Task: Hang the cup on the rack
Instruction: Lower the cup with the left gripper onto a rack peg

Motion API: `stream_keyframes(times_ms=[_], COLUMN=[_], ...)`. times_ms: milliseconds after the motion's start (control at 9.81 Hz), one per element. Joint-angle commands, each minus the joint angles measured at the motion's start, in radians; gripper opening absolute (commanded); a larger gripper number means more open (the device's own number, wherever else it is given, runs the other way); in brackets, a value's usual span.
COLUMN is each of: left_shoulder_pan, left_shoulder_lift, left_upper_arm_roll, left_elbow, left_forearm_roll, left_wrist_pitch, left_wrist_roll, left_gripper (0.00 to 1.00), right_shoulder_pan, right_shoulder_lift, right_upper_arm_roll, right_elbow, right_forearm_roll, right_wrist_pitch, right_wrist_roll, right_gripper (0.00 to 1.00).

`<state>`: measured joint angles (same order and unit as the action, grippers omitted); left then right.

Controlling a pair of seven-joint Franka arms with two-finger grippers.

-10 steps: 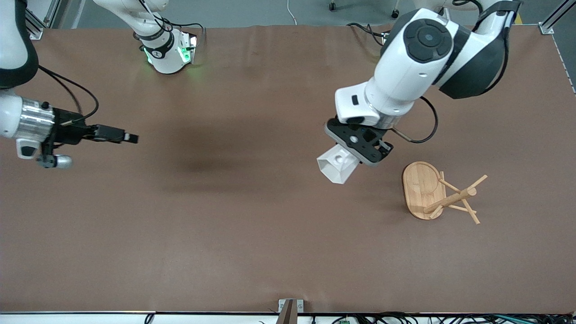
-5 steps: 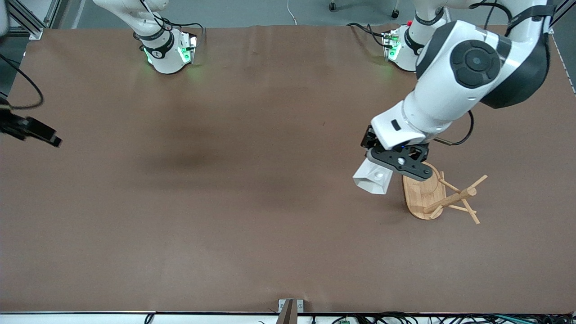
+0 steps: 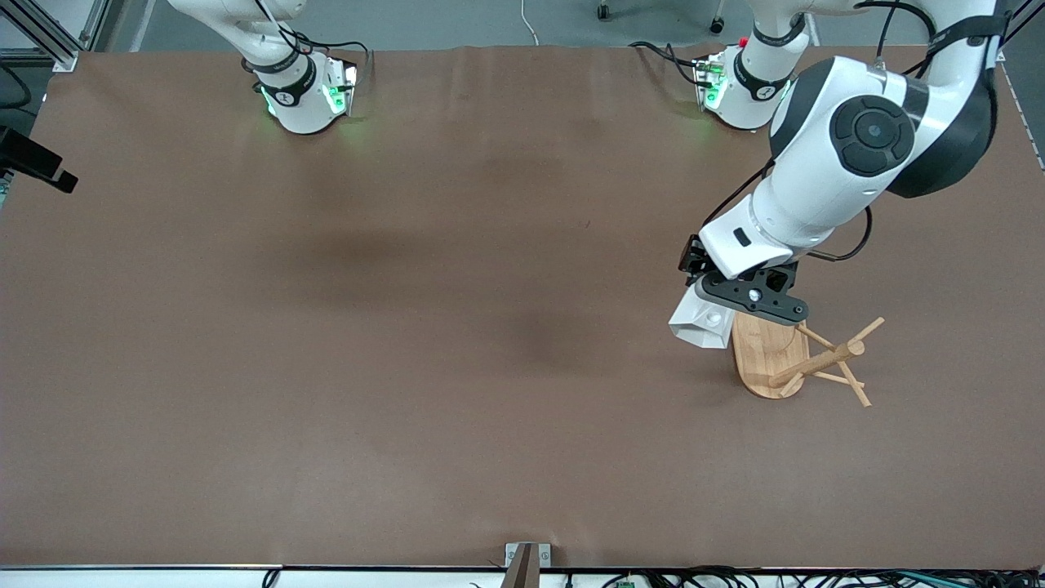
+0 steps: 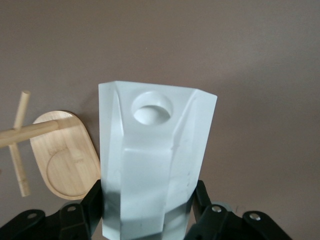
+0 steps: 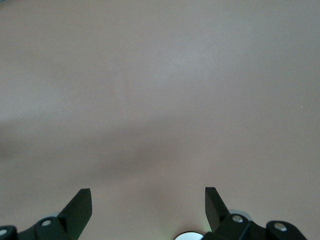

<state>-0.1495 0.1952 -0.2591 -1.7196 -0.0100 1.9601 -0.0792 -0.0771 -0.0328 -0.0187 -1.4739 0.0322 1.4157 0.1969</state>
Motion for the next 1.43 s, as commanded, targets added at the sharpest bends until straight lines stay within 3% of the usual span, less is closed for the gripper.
stream_keyframes(times_ms=[0, 408, 1325], left_shoulder_pan=[0.048, 0.088, 0.090], left_shoulder_lift=[-0.086, -0.099, -0.042], left_upper_arm_roll=[0.006, 0.038, 0.116], left_elbow=[-0.199, -0.328, -0.270], left_forearm_roll=[-0.031, -0.061, -0.100], left_wrist_pitch=[0.094, 0.243, 0.246], left_wrist_roll=[0.019, 0.178, 0.351], left_gripper=[0.01, 0.00, 0.00], right_shoulder_pan=[-0.001, 0.002, -0.006], right_shoulder_lift=[-0.003, 0.005, 0.005], right_upper_arm_roll=[0.002, 0.002, 0.000], right_elbow=[-0.016, 0.001, -0.003], right_forearm_roll=[-0.008, -0.006, -0.046], right_wrist_pitch=[0.041, 0.045, 0.048], right_wrist_roll=[0.039, 0.004, -0.111], right_gripper=[1.00, 1.00, 1.00])
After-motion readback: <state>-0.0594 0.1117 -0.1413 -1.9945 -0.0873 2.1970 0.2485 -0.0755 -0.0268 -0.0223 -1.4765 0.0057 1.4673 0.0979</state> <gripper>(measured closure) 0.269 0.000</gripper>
